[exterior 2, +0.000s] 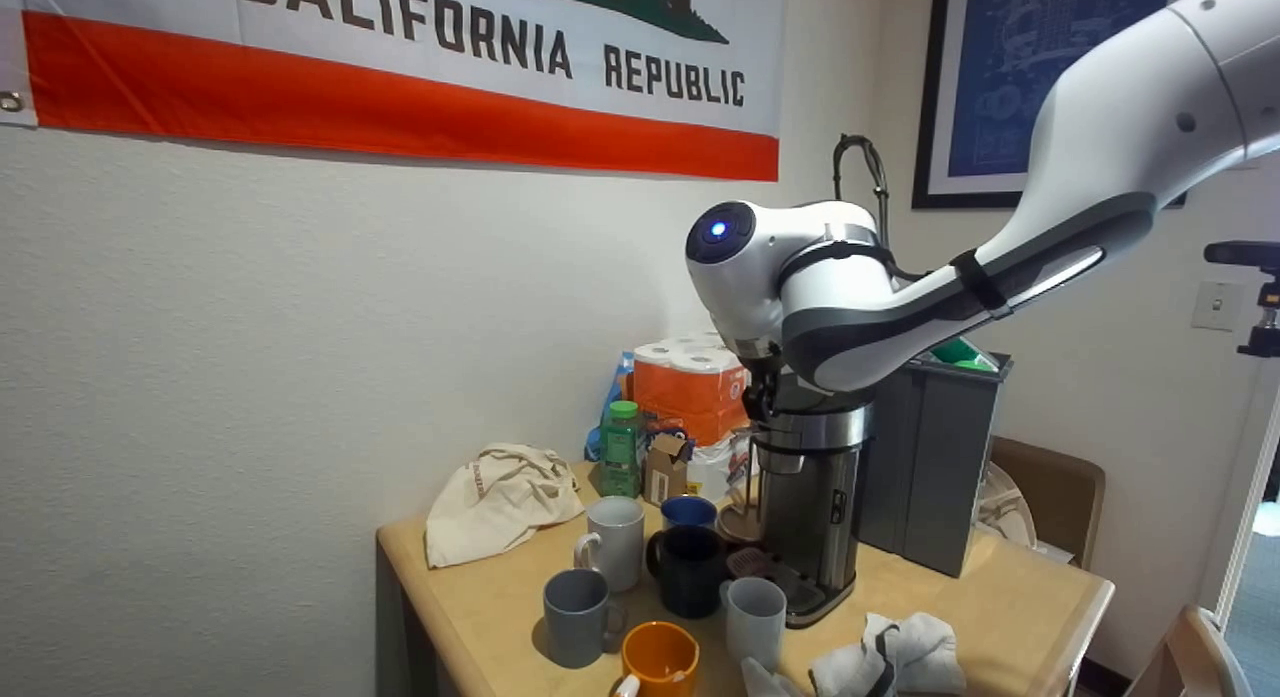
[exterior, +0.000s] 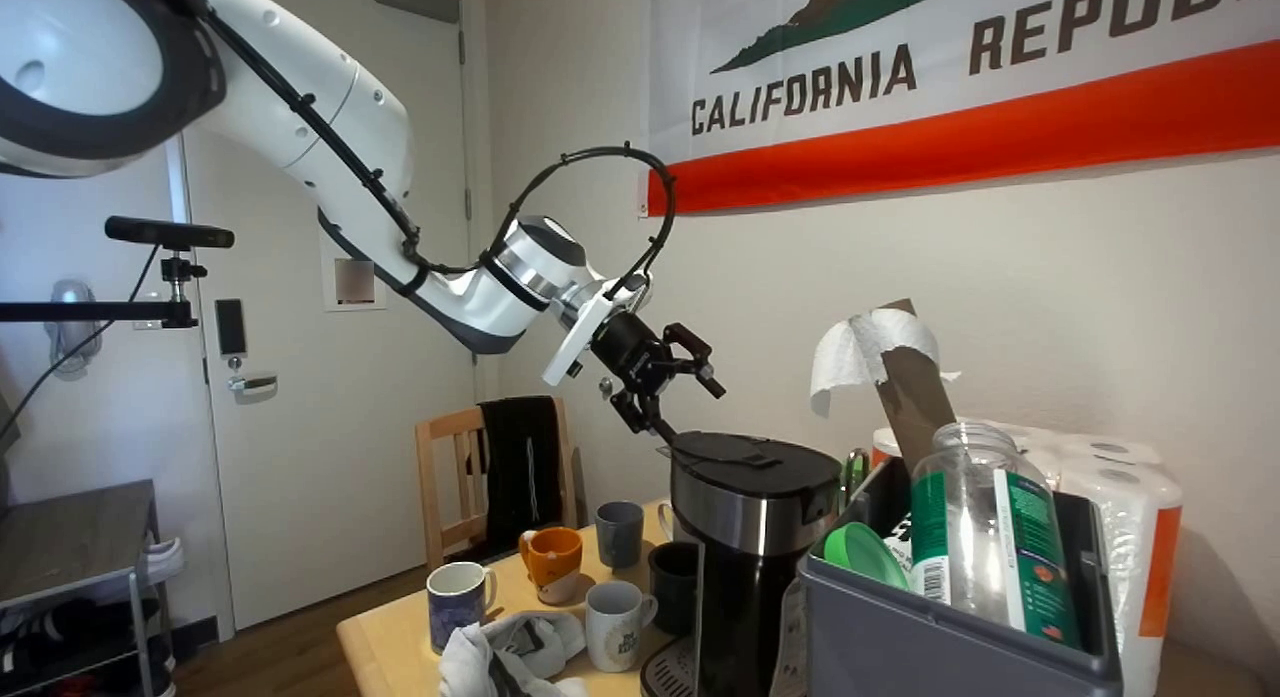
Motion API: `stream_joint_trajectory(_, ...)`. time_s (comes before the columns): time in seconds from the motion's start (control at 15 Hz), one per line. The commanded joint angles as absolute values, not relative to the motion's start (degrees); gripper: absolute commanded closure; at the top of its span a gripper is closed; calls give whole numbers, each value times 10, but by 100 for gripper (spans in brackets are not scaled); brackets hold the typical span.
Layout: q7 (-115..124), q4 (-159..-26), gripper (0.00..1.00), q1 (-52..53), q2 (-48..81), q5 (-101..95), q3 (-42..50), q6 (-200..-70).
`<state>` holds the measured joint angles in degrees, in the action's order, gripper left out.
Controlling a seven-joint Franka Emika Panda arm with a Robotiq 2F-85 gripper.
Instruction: Open and close the lid of the machine
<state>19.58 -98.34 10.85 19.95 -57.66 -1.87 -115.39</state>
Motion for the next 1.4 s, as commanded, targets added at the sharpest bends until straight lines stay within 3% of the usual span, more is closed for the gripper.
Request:
stream_joint_trajectory(0.0,205,-993,0,104,175,-601,-14,-1135)
stream_joint_trajectory(1.33,204,-985,0,98,148,-629,-19,-1133)
